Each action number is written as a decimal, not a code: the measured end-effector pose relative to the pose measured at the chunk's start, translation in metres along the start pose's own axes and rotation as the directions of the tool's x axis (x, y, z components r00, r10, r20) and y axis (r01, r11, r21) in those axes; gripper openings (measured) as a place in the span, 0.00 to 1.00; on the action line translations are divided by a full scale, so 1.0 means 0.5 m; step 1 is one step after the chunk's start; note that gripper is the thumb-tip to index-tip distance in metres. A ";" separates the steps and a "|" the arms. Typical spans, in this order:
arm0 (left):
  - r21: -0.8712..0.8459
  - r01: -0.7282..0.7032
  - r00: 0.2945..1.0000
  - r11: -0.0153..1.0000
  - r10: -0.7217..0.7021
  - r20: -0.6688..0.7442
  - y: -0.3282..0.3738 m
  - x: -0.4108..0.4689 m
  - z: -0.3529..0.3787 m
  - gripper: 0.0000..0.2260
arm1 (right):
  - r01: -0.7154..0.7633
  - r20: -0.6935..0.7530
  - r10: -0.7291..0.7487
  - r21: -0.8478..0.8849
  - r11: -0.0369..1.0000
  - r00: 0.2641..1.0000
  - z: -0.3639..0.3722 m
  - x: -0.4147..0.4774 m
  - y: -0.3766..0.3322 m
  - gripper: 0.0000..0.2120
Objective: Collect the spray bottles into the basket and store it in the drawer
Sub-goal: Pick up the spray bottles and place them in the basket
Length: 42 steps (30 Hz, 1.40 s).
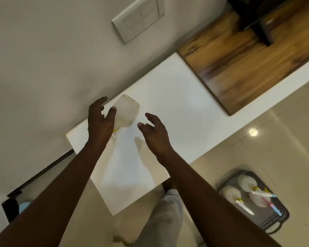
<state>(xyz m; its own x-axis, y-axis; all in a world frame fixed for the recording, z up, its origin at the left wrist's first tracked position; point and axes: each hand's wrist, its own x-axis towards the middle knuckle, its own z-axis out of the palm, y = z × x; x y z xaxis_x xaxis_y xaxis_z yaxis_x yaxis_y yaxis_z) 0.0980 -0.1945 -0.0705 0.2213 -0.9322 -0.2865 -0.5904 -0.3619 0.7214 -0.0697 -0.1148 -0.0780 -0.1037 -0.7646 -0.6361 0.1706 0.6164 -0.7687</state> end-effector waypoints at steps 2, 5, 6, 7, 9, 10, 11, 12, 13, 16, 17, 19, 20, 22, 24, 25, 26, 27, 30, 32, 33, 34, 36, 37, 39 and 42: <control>0.042 0.021 0.994 0.999 -0.026 0.104 -0.011 0.041 0.001 0.21 | -0.034 0.015 0.034 -0.009 0.999 0.999 0.025 0.033 -0.002 0.30; 0.052 0.064 0.956 0.997 -0.077 0.284 -0.023 0.080 0.012 0.25 | -0.079 0.034 0.078 0.005 0.997 0.996 0.049 0.071 -0.004 0.33; 0.042 0.066 0.947 0.997 -0.075 0.313 -0.026 0.086 0.019 0.25 | -0.090 0.043 0.089 0.022 0.996 0.995 0.053 0.081 -0.005 0.33; 0.032 0.061 0.943 0.998 -0.068 0.325 -0.027 0.091 0.026 0.26 | -0.095 0.052 0.093 0.051 0.994 0.994 0.056 0.088 -0.004 0.32; 0.004 0.057 0.944 0.998 -0.055 0.326 -0.026 0.095 0.036 0.27 | -0.087 0.067 0.080 0.111 0.990 0.995 0.060 0.095 -0.001 0.30; -0.006 0.064 0.945 0.998 -0.058 0.322 -0.025 0.093 0.040 0.27 | -0.085 0.075 0.076 0.129 0.988 0.994 0.061 0.094 0.000 0.30; -0.008 0.069 0.946 0.998 -0.063 0.318 -0.021 0.088 0.045 0.26 | -0.083 0.078 0.072 0.144 0.986 0.994 0.059 0.091 0.002 0.30; -0.008 0.074 0.947 0.997 -0.068 0.313 -0.017 0.080 0.050 0.26 | -0.077 0.070 0.067 0.157 0.985 0.995 0.055 0.087 0.004 0.30; -0.015 0.078 0.950 0.997 -0.069 0.305 -0.011 0.071 0.055 0.25 | -0.065 0.054 0.057 0.163 0.985 0.997 0.049 0.082 0.005 0.30; -0.063 0.085 0.956 0.994 -0.064 0.287 0.019 0.028 0.080 0.23 | -0.021 0.003 0.021 0.150 0.989 1.000 0.007 0.060 0.008 0.30; -0.083 0.093 0.956 0.992 -0.065 0.287 0.034 0.009 0.090 0.23 | -0.010 -0.009 0.012 0.138 0.990 1.000 -0.013 0.048 0.010 0.30; -0.131 0.118 0.949 0.984 -0.073 0.308 0.067 -0.032 0.111 0.22 | 0.025 -0.050 -0.020 0.120 0.992 0.999 -0.059 0.017 0.016 0.30; -0.148 0.128 0.941 0.981 -0.073 0.330 0.084 -0.057 0.127 0.22 | 0.051 -0.078 -0.042 0.122 0.991 0.996 -0.087 -0.002 0.022 0.30; -0.156 0.133 0.924 0.979 -0.066 0.376 0.117 -0.116 0.165 0.21 | 0.097 -0.135 -0.078 0.136 0.986 0.988 -0.149 -0.048 0.036 0.31; -0.156 0.152 0.904 0.976 -0.074 0.422 0.144 -0.179 0.209 0.21 | 0.126 -0.193 -0.097 0.142 0.982 0.976 -0.214 -0.100 0.056 0.31; -0.160 0.175 0.890 0.971 -0.087 0.448 0.154 -0.215 0.233 0.20 | 0.134 -0.223 -0.098 0.151 0.980 0.970 -0.250 -0.129 0.071 0.31; -0.160 0.201 0.872 0.966 -0.102 0.479 0.162 -0.253 0.260 0.20 | 0.139 -0.256 -0.094 0.164 0.977 0.962 -0.286 -0.160 0.089 0.31; -0.153 0.227 0.852 0.962 -0.120 0.510 0.169 -0.292 0.288 0.20 | 0.145 -0.292 -0.089 0.179 0.973 0.952 -0.323 -0.191 0.108 0.31; -0.114 0.298 0.783 0.948 -0.174 0.598 0.179 -0.412 0.370 0.18 | 0.145 -0.395 -0.054 0.206 0.968 0.917 -0.423 -0.279 0.180 0.29; -0.071 0.332 0.735 0.941 -0.211 0.645 0.176 -0.500 0.426 0.18 | 0.141 -0.448 -0.024 0.230 0.963 0.894 -0.486 -0.339 0.238 0.29; -0.039 0.346 0.714 0.937 -0.236 0.659 0.172 -0.539 0.449 0.18 | 0.135 -0.468 -0.008 0.240 0.961 0.883 -0.511 -0.363 0.264 0.30; 0.001 0.354 0.696 0.935 -0.264 0.667 0.164 -0.582 0.476 0.19 | 0.133 -0.492 0.007 0.248 0.960 0.870 -0.539 -0.391 0.294 0.30; 0.078 0.365 0.673 0.928 -0.321 0.667 0.145 -0.665 0.525 0.21 | 0.134 -0.538 0.033 0.267 0.954 0.842 -0.588 -0.444 0.354 0.30; 0.110 0.377 0.659 0.920 -0.350 0.666 0.133 -0.705 0.548 0.21 | 0.130 -0.557 0.053 0.284 0.950 0.829 -0.609 -0.469 0.384 0.30; 0.149 0.413 0.615 0.898 -0.396 0.682 0.106 -0.777 0.588 0.21 | 0.107 -0.580 0.105 0.320 0.942 0.808 -0.646 -0.515 0.442 0.30; 0.216 0.432 0.544 0.876 -0.444 0.712 0.049 -0.877 0.645 0.21 | 0.038 -0.607 0.176 0.323 0.946 0.775 -0.693 -0.582 0.538 0.30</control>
<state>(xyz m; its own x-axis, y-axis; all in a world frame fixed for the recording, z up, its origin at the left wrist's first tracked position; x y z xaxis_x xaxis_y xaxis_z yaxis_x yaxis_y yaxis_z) -0.2637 0.2086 -0.1305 -0.1701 -0.3398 -0.9250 -0.5888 -0.7176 0.3719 -0.3334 0.3386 -0.1226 -0.6449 -0.3699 -0.6688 0.4742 0.4927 -0.7297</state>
